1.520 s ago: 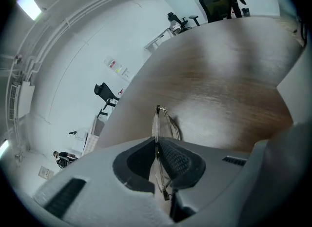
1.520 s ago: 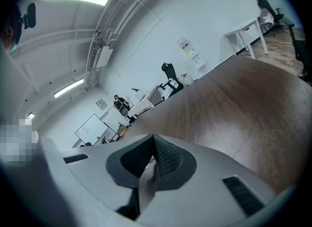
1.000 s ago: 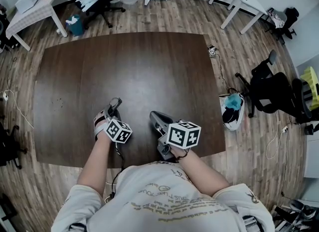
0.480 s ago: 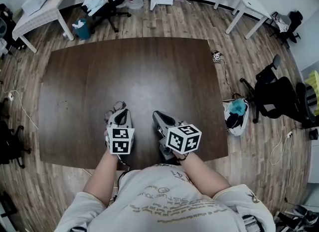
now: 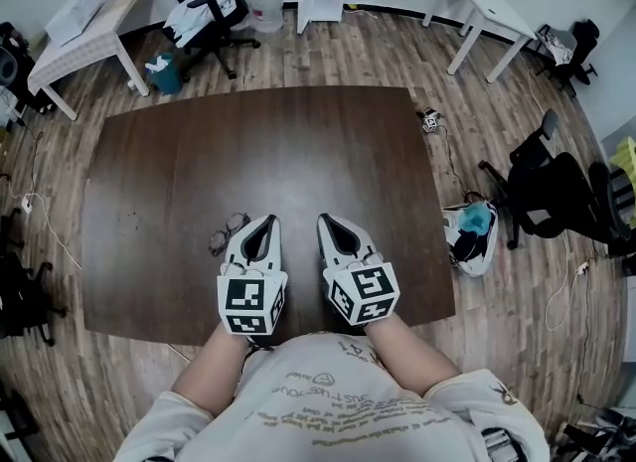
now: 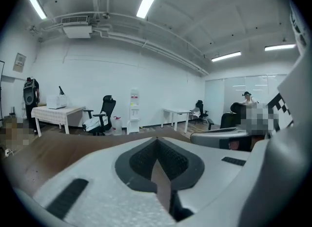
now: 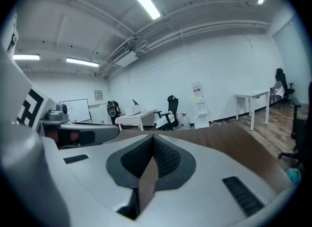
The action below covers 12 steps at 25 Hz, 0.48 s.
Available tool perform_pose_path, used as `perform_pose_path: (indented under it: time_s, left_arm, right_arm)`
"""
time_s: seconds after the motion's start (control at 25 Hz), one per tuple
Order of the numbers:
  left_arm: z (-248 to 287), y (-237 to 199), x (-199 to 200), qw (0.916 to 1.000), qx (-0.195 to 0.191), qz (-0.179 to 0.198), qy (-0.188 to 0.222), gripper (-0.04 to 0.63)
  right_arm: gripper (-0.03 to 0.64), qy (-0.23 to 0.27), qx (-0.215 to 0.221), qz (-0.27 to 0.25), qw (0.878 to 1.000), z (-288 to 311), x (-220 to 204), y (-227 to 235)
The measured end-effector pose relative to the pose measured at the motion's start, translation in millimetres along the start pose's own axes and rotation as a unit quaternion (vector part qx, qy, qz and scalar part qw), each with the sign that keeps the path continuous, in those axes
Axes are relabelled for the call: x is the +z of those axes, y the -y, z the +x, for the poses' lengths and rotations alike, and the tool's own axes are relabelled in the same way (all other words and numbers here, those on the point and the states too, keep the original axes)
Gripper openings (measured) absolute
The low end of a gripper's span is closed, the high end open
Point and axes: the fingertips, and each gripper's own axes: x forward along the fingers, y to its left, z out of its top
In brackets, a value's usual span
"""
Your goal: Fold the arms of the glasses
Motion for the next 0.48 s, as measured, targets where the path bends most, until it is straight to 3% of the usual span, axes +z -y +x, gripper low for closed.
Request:
perform_pose_path:
  time_s: [0.12, 0.48]
  left_arm:
    - [-0.4, 11.8, 7.5, 0.9997, -0.003, 0.021, 0.014, 0.014]
    - [-0.6, 14.2, -2.8, 0.9993, 0.003, 0.036, 0.002, 0.014]
  right_arm:
    - [0.012, 0.012, -0.002, -0.006, 1.0, -3.8, 5.7, 1.7]
    - [0.013, 0.017, -0.012, 0.012, 1.0, -9.4, 5.6, 6.2]
